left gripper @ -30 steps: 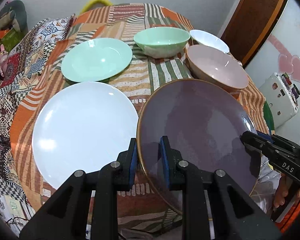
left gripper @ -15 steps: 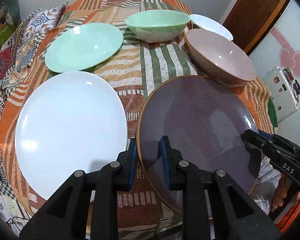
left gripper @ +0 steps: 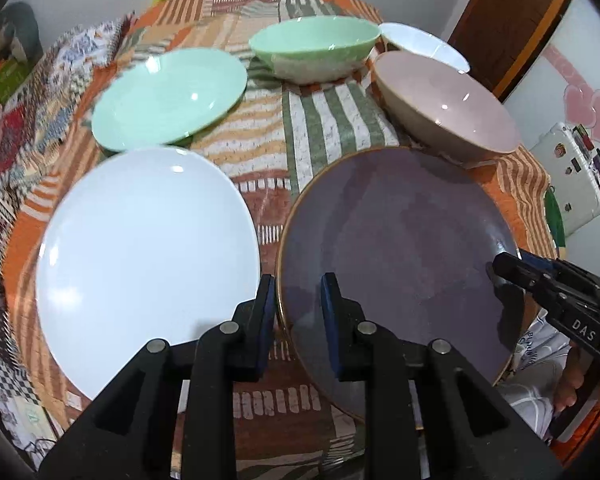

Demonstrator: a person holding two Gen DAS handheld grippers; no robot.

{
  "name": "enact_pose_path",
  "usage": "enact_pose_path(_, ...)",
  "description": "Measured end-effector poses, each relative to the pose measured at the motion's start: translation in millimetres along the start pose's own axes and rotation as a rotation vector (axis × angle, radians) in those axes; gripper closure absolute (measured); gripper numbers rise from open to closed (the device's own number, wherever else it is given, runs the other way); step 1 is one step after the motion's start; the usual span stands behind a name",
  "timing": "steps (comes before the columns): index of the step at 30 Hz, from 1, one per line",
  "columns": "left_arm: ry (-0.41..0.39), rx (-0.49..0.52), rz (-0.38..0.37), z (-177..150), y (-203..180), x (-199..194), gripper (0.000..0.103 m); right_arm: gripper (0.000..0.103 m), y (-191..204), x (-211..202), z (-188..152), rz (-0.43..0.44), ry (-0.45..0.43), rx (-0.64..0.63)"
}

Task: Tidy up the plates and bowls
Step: 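Lift the dark purple plate with both grippers and carry it toward the pink bowl, then lower the dark purple plate onto the bed and open both grippers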

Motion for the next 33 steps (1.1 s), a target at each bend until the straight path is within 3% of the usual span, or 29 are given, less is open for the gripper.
enact_pose_path(7,-0.079,0.014,-0.013,10,-2,-27,0.081,0.074,-4,-20,9,-0.023,-0.066,-0.002)
enact_pose_path(13,-0.173,0.04,-0.016,17,-7,-57,0.077,0.066,3,-39,17,-0.017,-0.125,-0.013)
enact_pose_path(21,-0.325,0.021,0.001,26,4,-103,0.055,0.06,37,-57,38,0.02,-0.217,-0.075)
enact_pose_path(27,-0.398,-0.015,0.024,30,25,-127,0.048,0.054,63,-59,49,0.055,-0.264,-0.129)
enact_pose_path(33,-0.422,-0.066,0.052,25,58,-137,0.044,0.048,88,-49,55,0.091,-0.266,-0.171)
Point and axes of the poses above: each gripper's, at about its wrist camera, not at the fingertips, and x roughly the way its jaws point, y to its left, z to its top, the point moved 2 cm from there along x, roughly the way its jaws point, and after that the axes turned 14 degrees about -y, right-handed, at the moved point
